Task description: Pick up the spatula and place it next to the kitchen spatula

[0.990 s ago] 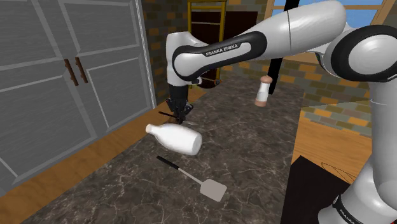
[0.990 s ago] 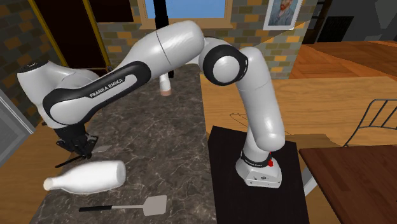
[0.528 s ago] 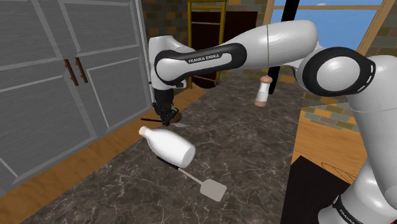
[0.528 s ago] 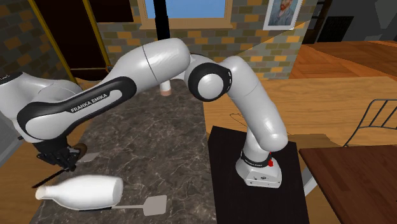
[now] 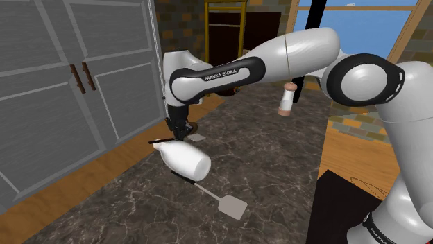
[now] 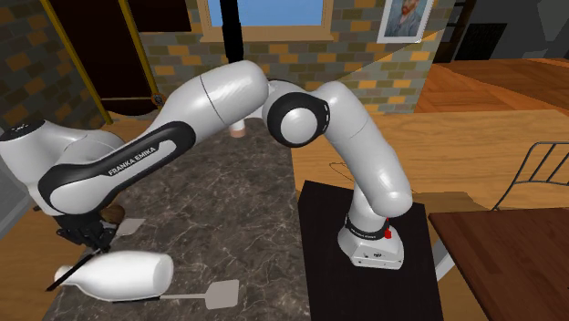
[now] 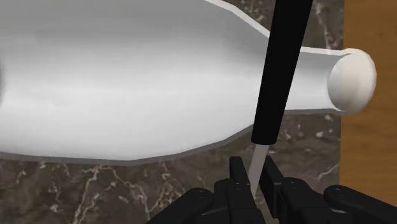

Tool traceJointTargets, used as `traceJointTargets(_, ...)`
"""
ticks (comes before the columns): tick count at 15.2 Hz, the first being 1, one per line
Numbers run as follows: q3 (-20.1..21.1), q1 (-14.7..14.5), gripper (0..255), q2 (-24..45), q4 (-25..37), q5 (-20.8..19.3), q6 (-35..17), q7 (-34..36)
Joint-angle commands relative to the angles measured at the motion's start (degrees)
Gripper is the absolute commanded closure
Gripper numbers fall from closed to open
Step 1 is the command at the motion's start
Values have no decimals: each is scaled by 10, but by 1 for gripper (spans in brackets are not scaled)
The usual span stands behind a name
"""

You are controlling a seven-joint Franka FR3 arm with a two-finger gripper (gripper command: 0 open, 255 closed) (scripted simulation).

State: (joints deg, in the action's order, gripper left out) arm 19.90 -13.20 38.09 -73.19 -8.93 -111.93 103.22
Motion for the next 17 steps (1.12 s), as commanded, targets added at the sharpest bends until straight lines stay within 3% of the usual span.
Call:
traceJointTargets(1,-2,2,255,5,-18,-1,-3,0)
traceJointTargets(10,-6,1,255,9,-27,-1,-16,-1)
traceJointTargets(11,-6,1,0,8,-28,-1,-17,-1)
traceJointTargets(17,-5,1,0,3,-17,1,-1,-2)
